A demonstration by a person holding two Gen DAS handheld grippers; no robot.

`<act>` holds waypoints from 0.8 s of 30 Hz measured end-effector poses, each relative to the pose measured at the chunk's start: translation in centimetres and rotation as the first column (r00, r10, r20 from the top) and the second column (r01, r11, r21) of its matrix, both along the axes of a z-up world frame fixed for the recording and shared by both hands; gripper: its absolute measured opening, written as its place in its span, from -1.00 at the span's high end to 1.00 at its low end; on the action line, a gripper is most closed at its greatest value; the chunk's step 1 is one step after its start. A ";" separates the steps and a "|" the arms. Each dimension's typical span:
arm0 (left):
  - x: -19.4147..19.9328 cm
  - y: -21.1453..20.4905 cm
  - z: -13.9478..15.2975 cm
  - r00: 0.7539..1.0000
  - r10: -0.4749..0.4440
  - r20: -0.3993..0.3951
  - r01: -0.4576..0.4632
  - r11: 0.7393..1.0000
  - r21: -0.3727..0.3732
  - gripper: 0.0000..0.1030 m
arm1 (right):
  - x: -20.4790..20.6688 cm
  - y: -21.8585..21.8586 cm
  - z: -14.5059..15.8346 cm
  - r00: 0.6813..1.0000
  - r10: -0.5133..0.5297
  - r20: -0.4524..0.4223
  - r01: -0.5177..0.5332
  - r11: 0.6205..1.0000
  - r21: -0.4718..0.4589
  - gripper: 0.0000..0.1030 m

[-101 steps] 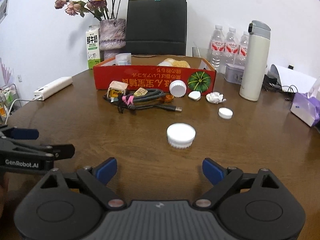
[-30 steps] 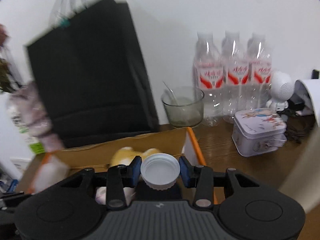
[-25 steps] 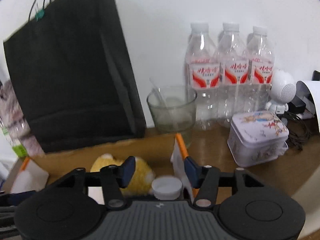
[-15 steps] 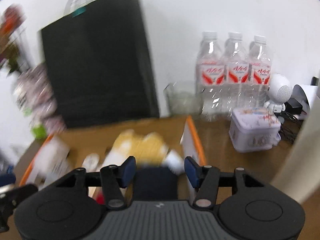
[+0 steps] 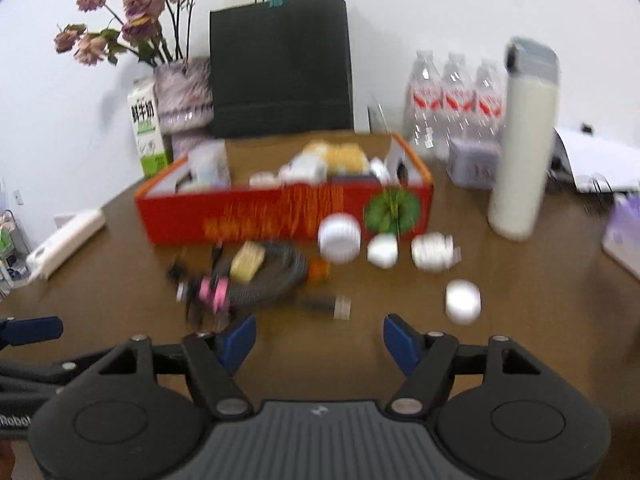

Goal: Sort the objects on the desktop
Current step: 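Move both open tools back over the remaining table items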

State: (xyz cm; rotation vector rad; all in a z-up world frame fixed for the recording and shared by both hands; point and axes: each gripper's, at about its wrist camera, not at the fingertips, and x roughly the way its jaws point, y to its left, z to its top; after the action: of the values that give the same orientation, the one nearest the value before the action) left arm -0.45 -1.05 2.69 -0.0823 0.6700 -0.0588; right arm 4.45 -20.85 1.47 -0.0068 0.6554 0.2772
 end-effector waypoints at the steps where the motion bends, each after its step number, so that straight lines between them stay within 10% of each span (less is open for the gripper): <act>1: -0.7 0.1 -0.4 1.000 0.000 -0.004 0.000 1.000 0.001 -0.96 | -0.6 0.1 -0.3 1.000 -0.005 -0.002 0.005 1.000 -0.001 -0.38; 24: -2.9 -1.3 -2.7 0.998 -0.043 -0.037 0.046 0.993 0.107 -1.00 | -5.9 -1.8 -1.5 0.997 0.037 0.061 -0.040 0.999 0.035 -0.85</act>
State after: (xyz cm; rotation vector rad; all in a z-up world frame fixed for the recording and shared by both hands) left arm -3.32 -2.34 -0.04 0.0354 0.7084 -0.0643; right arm -1.49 -22.67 -0.05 0.0071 0.5909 0.3250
